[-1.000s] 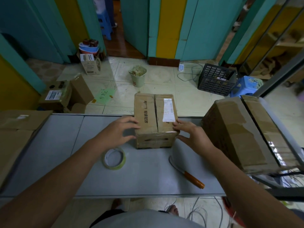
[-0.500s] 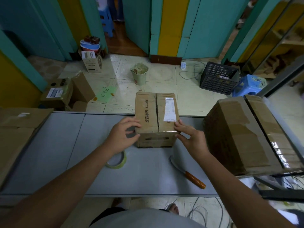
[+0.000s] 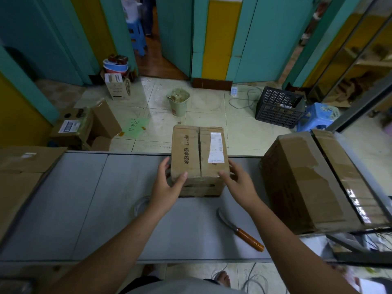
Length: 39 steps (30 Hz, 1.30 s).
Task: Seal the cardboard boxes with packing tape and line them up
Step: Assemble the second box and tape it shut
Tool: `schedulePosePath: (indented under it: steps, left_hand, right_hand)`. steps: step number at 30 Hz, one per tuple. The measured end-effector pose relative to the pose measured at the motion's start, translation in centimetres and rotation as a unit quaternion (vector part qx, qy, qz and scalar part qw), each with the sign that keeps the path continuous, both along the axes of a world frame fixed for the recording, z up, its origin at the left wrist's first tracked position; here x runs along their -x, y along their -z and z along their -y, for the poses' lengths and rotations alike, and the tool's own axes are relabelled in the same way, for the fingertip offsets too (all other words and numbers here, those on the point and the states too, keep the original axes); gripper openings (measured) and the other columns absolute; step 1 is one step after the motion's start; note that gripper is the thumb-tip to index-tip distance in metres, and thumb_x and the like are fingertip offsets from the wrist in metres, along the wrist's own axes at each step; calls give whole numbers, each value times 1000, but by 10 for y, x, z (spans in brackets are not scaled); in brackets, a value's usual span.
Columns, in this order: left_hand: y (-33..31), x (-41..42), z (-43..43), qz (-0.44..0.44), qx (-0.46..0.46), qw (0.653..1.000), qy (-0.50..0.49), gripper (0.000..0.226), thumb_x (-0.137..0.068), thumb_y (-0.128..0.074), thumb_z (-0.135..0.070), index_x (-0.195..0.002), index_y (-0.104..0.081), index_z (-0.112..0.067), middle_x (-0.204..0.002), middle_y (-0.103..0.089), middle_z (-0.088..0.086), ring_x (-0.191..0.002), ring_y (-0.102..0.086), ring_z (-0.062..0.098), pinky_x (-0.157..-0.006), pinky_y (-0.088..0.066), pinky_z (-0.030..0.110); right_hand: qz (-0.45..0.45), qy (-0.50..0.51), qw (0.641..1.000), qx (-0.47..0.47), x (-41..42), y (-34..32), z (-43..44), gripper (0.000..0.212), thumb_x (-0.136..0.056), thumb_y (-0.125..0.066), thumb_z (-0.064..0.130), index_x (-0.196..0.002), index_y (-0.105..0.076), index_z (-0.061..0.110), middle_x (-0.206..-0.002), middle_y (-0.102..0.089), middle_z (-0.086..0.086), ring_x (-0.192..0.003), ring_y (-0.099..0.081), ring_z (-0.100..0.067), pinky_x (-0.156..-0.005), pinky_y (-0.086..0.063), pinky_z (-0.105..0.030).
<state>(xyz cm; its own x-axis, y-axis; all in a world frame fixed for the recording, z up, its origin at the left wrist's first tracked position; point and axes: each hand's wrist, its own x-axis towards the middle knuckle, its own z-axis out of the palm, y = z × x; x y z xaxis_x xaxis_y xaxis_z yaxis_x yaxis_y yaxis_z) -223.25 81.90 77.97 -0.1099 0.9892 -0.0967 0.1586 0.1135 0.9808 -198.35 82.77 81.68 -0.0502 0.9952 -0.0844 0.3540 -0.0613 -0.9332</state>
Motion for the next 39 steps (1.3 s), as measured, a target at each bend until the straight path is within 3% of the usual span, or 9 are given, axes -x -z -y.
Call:
schedulePosePath:
  steps: [4,8,14,16,19,23,29,34,39]
  left_hand:
    - [-9,-1,-17,12,4,999,-48,53,-84,-78,-59,-131,-55,-50,-121,-67,-35,-109,-65,-13,-90,-53,17]
    - [-11,21,-45,-6,5,999,-46,35,-95,-79,-26,-123,-65,-42,-109,-74,-29,-100,-69,-9,-96,-58,30]
    - [-24,47,-95,-60,18,996,70,42,-94,-81,-19,-131,-69,-36,-125,-71,-16,-107,-68,-5,-108,-56,40]
    - [-29,48,-107,-88,23,990,108,45,-96,-79,-23,-137,-68,-34,-131,-70,-9,-114,-67,4,-111,-53,43]
    - [-28,40,-116,-122,13,991,61,57,-99,-75,-31,-152,-54,-32,-154,-50,3,-134,-54,19,-118,-46,45]
    - [-25,28,-94,-70,54,992,-91,79,-97,-71,-53,-160,-30,-26,-158,-39,8,-134,-50,24,-105,-47,41]
    - [-5,4,3,32,86,991,-101,96,-69,-77,-77,-147,-35,-40,-143,-52,-9,-116,-58,3,-89,-52,28]
    - [-7,-8,-4,19,24,991,-132,65,-86,-88,-36,-139,-49,-36,-128,-65,-13,-111,-65,1,-93,-59,33]
    - [-18,20,-45,8,39,999,2,56,-90,-85,-25,-133,-52,-40,-126,-61,-17,-111,-64,5,-78,-54,17]
  right_hand:
    - [14,57,998,29,15,5,19,50,-98,-71,41,-143,-57,25,-129,-65,16,-114,-63,3,-89,-56,-17]
    - [41,79,995,37,16,14,29,40,-95,-68,53,-126,-63,27,-111,-67,15,-100,-67,-1,-84,-59,-27]
    - [80,208,975,0,-31,-3,-27,73,-88,-77,57,-145,-52,20,-140,-53,4,-121,-54,-10,-93,-44,-23]
    - [72,108,989,68,-31,-7,-44,76,-87,-78,56,-149,-49,22,-138,-51,9,-123,-53,-12,-97,-46,-28]
    - [52,18,994,98,-23,-4,-54,49,-89,-81,44,-130,-62,26,-120,-69,12,-111,-67,-12,-76,-54,-13]
    - [53,55,995,59,-16,0,-39,58,-85,-83,48,-134,-64,24,-113,-68,17,-103,-66,-4,-73,-52,-13]
    - [35,111,991,69,8,10,14,89,-82,-82,58,-154,-44,25,-133,-64,5,-110,-66,-8,-81,-61,-23]
    - [-6,118,988,95,23,15,55,73,-78,-81,65,-139,-51,38,-115,-67,11,-92,-70,-6,-58,-57,-17]
    - [6,158,984,80,-8,13,46,90,-78,-76,71,-152,-41,32,-138,-58,4,-109,-63,-8,-81,-55,-26]
